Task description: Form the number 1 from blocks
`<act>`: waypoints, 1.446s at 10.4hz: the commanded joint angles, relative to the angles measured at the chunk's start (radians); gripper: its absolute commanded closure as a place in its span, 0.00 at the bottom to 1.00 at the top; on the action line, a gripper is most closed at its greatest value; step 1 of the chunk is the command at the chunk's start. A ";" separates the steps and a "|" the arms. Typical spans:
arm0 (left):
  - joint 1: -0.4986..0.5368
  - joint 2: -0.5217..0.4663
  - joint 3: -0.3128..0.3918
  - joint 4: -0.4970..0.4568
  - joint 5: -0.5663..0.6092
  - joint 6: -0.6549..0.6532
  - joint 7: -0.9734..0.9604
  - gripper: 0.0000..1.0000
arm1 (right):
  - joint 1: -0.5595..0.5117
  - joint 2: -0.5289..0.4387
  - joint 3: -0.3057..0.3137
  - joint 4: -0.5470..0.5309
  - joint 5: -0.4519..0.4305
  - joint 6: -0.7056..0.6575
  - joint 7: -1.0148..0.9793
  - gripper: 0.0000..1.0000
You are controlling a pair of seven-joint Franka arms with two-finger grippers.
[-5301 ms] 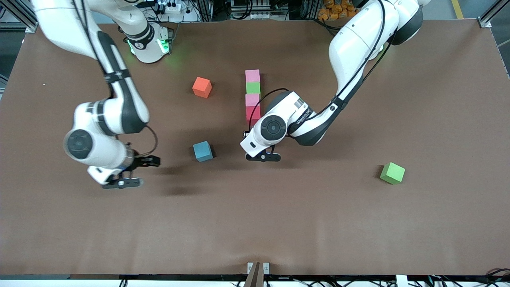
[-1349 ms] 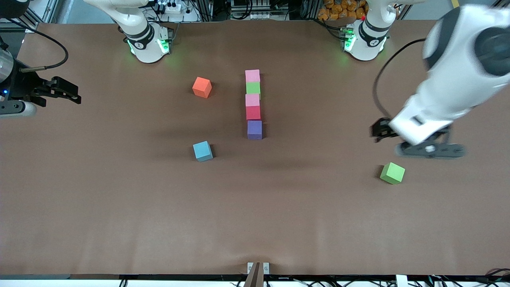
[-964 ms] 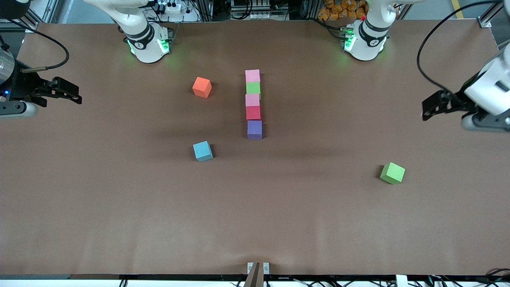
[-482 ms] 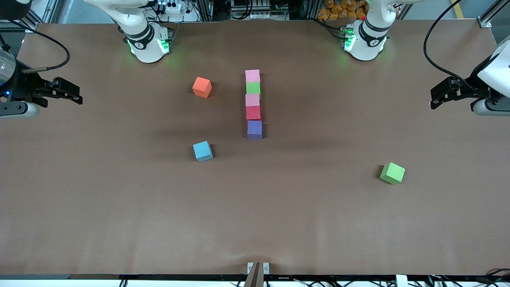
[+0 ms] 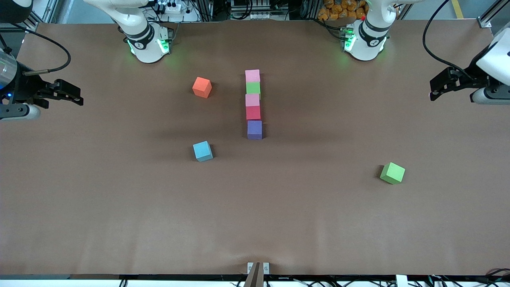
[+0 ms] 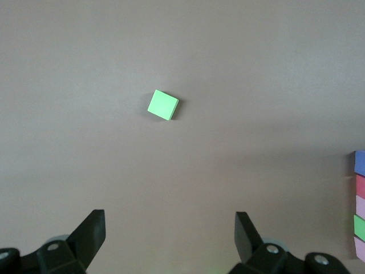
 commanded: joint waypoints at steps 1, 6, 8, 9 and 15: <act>-0.018 -0.044 0.013 -0.039 -0.005 0.019 -0.007 0.00 | -0.017 -0.001 0.014 0.024 -0.012 0.024 -0.003 0.00; -0.040 -0.029 0.031 -0.019 -0.046 0.019 0.008 0.00 | -0.023 -0.005 0.012 0.022 -0.012 0.040 -0.003 0.00; -0.041 -0.026 0.031 -0.019 -0.058 0.019 0.002 0.00 | -0.024 -0.005 0.012 0.022 -0.012 0.041 -0.003 0.00; -0.041 -0.025 0.031 -0.021 -0.049 0.019 0.009 0.00 | -0.024 -0.004 0.012 0.020 -0.012 0.041 -0.003 0.00; -0.041 -0.021 0.033 -0.022 -0.046 0.019 -0.001 0.00 | -0.024 -0.004 0.012 0.019 -0.012 0.035 -0.003 0.00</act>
